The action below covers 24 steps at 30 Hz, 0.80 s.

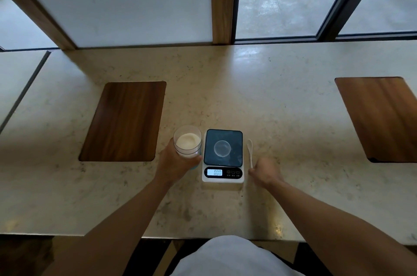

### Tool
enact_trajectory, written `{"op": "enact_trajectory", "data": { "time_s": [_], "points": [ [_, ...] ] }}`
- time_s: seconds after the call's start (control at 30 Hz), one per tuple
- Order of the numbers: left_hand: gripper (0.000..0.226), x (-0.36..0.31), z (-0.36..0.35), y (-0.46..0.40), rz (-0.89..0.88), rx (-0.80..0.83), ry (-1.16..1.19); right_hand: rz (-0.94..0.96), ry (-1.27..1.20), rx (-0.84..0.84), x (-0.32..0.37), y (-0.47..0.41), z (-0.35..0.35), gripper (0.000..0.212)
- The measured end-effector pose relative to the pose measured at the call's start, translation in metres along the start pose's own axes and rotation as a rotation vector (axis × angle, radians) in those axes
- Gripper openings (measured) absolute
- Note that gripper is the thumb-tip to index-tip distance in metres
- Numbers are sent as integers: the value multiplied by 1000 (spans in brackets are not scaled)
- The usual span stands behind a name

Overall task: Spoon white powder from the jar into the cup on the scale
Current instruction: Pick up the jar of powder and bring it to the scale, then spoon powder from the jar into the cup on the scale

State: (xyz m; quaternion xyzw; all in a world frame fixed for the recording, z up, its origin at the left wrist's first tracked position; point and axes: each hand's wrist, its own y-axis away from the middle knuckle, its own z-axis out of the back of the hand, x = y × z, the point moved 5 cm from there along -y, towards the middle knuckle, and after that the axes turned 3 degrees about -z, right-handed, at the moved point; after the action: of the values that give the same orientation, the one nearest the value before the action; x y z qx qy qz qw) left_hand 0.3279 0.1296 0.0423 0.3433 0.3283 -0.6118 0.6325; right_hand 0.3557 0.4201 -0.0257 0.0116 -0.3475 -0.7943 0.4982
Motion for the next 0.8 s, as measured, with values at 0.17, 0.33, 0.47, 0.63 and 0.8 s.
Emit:
{"op": "enact_trajectory", "data": {
  "time_s": [0.17,0.33,0.47,0.63,0.8],
  "points": [
    [85,-4,0,-5,-6,-3,-6,61,-105,-116,6,-5,24,40],
    [85,-7,1,-8,-10,9,2,273,-158,-203,35,4,58,30],
    [83,-10,3,-9,-14,1,-2,506,-199,-200,74,26,89,16],
    [84,-17,11,-12,-30,-20,-33,699,-237,-262,113,56,121,12],
    [80,-21,14,-16,-49,-11,-58,853,-170,-264,136,81,132,14]
  ]
}}
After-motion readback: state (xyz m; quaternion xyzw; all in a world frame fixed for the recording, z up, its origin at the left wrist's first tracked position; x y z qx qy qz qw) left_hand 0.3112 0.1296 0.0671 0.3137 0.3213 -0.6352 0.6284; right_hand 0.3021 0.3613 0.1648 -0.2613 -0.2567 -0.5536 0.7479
